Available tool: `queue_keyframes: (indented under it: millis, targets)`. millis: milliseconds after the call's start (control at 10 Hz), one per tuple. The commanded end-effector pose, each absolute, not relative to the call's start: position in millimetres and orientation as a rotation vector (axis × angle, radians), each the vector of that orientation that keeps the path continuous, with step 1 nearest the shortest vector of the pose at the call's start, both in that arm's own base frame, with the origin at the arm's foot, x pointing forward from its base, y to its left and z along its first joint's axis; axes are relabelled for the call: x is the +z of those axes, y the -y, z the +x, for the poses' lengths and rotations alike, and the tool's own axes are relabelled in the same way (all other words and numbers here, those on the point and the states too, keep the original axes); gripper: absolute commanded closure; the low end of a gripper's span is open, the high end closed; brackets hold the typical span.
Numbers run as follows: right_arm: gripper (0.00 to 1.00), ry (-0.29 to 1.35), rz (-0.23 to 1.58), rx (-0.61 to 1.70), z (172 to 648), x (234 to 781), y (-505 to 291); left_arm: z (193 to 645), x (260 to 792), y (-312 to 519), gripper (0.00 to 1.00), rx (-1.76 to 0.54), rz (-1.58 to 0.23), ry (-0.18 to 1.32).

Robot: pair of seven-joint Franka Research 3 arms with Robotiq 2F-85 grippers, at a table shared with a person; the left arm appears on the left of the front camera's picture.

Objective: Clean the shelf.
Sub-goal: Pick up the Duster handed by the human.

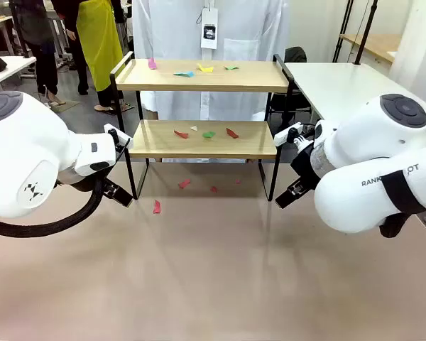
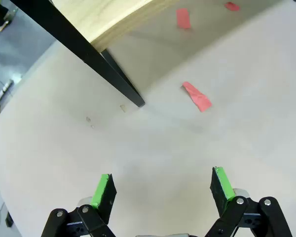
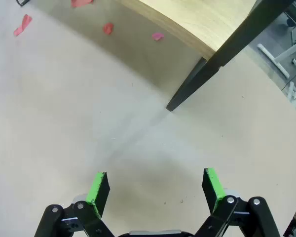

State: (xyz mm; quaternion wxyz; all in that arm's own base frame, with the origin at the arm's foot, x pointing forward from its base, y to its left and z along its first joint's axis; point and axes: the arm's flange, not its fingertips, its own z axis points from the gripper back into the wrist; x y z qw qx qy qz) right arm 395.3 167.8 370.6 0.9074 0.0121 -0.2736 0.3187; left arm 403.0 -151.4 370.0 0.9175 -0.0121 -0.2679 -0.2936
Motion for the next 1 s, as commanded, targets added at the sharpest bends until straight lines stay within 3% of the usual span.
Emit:
queue_keyframes:
  millis: [0, 900]
  targets:
    - [0.0, 0.565, 0.025, 0.658, 395.3, 370.6, -167.8, 403.0, 370.2, 151.4, 0.0, -0.604, -0.025, 0.551]
    - [0.0, 0.564, 0.025, 0.658, 395.2, 370.4, -167.8, 403.0, 370.0, 151.5, 0.0, -0.604, -0.025, 0.551]
